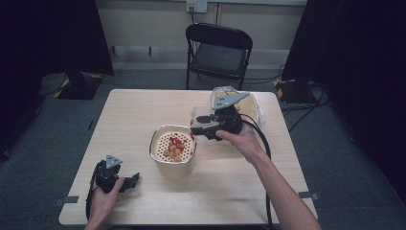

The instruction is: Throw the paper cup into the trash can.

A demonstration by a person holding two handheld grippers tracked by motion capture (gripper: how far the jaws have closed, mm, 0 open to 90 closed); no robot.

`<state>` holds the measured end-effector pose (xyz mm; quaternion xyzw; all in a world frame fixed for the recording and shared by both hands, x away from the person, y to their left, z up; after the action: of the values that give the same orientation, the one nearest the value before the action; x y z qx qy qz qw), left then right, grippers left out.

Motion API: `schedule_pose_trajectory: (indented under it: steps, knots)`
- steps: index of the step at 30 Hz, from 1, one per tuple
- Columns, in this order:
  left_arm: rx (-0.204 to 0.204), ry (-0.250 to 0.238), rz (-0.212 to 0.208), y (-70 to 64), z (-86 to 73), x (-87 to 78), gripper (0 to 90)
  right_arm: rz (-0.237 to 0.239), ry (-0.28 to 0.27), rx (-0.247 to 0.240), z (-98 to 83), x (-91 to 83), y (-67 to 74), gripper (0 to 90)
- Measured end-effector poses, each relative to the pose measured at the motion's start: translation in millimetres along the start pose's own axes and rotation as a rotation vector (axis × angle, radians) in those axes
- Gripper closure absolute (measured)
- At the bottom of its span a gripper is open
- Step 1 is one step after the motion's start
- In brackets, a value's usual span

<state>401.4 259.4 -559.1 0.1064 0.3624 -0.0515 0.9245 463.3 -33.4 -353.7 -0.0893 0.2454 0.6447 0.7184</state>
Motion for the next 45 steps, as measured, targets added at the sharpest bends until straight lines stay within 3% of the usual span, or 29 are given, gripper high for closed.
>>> schedule_pose_trajectory:
  steps: [2,10,17,20,23,25,27,32,36,41,43,45]
  knots:
    - [0.000,0.000,0.000,0.0,0.0,0.0,0.0,0.001,-0.004,0.007,-7.7,-5.9,3.5,50.8]
    - [0.000,0.000,0.000,0.0,0.0,0.0,0.0,-0.088,0.001,0.032,-52.6,-35.7,9.8,50.5]
    - [0.000,0.000,0.000,0.0,0.0,0.0,0.0,-0.124,-0.018,0.064,-96.8,-46.5,20.5,50.1]
    - [-0.001,0.000,0.000,0.0,0.0,0.0,0.0,-0.136,-0.011,0.059,-108.4,-48.0,23.1,50.0]
    - [-0.002,0.001,0.001,-0.1,0.1,0.0,0.0,-0.143,-0.028,0.064,-105.3,-53.9,21.3,50.0]
    - [-0.002,0.000,0.001,-0.1,0.1,0.1,0.0,-0.159,-0.090,0.081,-87.3,-65.0,12.6,50.2]
    - [-0.002,0.001,0.001,-0.1,0.1,0.1,0.0,-0.187,-0.109,0.090,-75.7,-72.0,2.4,50.1]
    - [-0.002,0.000,0.001,-0.1,0.1,0.1,0.0,-0.259,-0.144,0.140,-51.4,-84.0,-43.1,49.8]
    - [-0.002,0.001,0.001,-0.1,0.1,0.0,0.0,-0.324,-0.148,0.189,-46.2,-83.6,-79.2,49.5]
    - [-0.002,0.000,0.000,-0.1,0.1,0.1,0.0,-0.399,-0.129,0.210,-39.0,-80.4,-105.0,48.8]
    - [-0.002,0.001,0.001,-0.1,0.1,0.0,0.0,-0.449,-0.110,0.220,-40.1,-78.6,-116.2,46.5]
    - [-0.002,0.000,0.001,-0.1,0.1,0.0,0.0,-0.468,-0.089,0.245,-44.7,-76.4,-126.8,40.5]
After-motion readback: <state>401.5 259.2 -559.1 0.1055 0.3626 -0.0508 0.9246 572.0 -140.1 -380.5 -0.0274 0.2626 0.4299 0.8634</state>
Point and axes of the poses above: each handheld gripper's, and its own axes: x roughly forward along the jaws, z roughly out of its top, y roughly to its left, the point moved 8 cm from there along x, roughly forward along the jaws, and after that the axes turned 14 degrees about z, right-handed, at the moved point
